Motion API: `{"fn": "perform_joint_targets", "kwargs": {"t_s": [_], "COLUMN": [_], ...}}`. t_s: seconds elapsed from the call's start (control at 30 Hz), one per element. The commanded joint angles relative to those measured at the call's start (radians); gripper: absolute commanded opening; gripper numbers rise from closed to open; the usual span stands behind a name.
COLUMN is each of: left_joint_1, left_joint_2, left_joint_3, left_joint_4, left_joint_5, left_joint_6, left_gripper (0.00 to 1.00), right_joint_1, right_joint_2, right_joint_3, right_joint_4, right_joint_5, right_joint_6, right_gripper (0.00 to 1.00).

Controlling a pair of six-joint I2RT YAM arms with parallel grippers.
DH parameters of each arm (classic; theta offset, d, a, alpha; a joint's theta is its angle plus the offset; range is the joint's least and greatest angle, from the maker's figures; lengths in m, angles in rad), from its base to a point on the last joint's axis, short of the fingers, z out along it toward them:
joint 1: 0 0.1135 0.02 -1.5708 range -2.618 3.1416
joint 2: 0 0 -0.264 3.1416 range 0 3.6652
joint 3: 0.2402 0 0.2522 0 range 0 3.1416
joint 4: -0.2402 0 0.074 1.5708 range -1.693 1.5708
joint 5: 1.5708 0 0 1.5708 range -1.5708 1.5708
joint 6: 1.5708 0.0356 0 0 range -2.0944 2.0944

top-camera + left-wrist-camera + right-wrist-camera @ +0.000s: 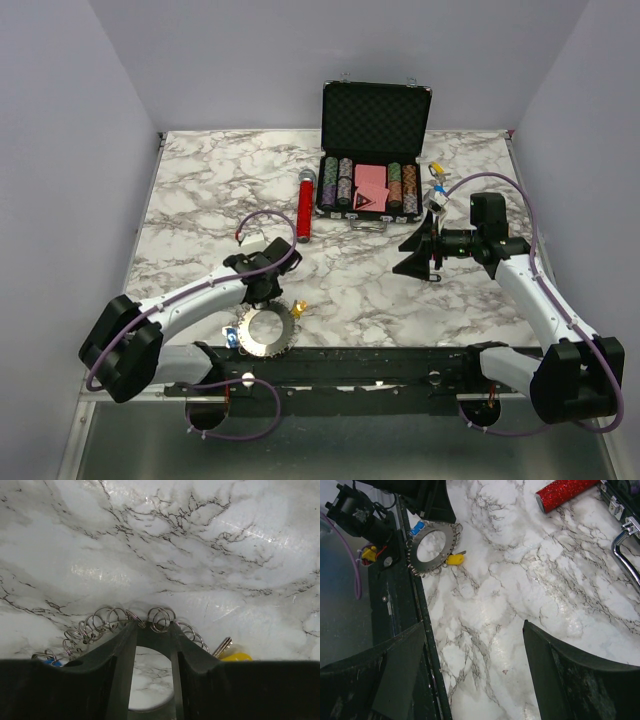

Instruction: Put the keys on the keyring

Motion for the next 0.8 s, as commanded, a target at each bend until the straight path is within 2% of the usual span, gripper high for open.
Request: {"fn": "perform_joint_targets", "kwargs": {"t_s": [0.0,0.3,0.77], "left_joint_1": [0.005,0.029,0.051], "left_joint_2": [0.002,-0.006,0.050], "left_joint_3": [0.017,-0.015,-0.032], "left_joint_4": [-0.033,-0.003,0.012], "left_joint_5": [-0.031,-0.028,-0.010], "left_joint_6": [-0.037,-0.077,-0.137], "left_gripper": [0.41,0.41,0.33], "right_joint_1": [-0.006,-0.006,-0.006], "right_joint_2": [-0.005,-0.007,-0.010], "right_joint_3": [-0.018,-0.020,-0.020], "right_joint_4": [0.016,0.016,0.015], "right_joint_5": [0.005,0.005,0.006], "right_joint_6": [0.004,0.003,0.003], "right_gripper": [0.87,0.88,0.88]}}
